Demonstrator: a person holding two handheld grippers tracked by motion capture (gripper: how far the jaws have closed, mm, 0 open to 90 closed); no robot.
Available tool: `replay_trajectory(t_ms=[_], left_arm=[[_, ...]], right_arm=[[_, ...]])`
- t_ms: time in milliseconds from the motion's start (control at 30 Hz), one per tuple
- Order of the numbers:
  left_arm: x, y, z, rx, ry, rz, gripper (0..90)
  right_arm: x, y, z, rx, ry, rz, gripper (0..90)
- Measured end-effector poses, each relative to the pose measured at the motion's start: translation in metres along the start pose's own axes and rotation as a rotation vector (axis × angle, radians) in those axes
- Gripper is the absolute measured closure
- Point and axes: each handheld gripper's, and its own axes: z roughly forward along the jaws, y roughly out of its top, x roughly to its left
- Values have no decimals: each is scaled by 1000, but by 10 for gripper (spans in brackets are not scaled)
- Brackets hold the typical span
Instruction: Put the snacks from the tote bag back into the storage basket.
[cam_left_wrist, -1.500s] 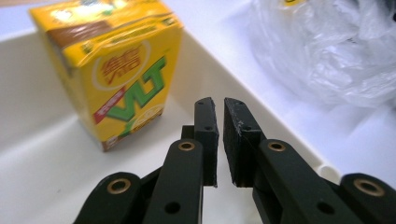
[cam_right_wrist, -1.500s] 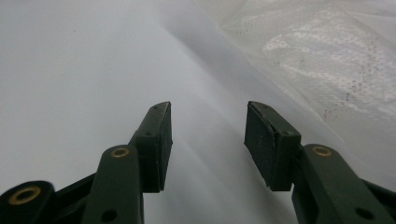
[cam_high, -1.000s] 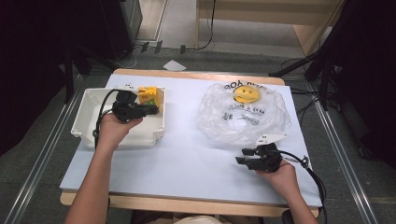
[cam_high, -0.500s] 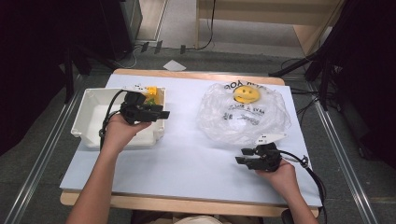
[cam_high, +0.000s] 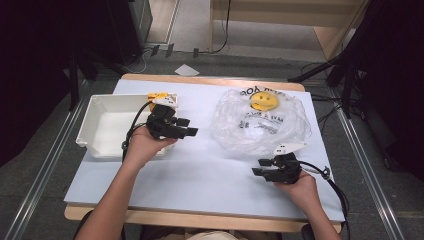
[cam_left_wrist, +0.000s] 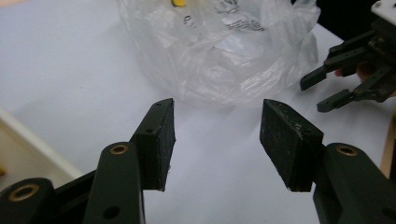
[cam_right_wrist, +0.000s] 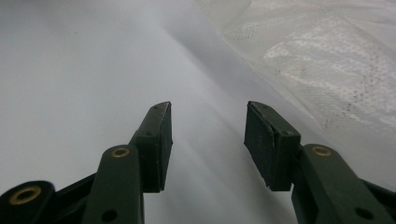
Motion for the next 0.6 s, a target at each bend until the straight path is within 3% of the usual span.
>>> replay_trajectory(t_ms=[367, 600], left_arm=[[-17, -3, 25, 13, -12, 41, 429], [-33, -10, 49, 58, -19, 97, 422]], right_arm=[[0, 0, -1, -3, -1, -4, 520], [0, 0, 0, -2, 1, -6, 517]])
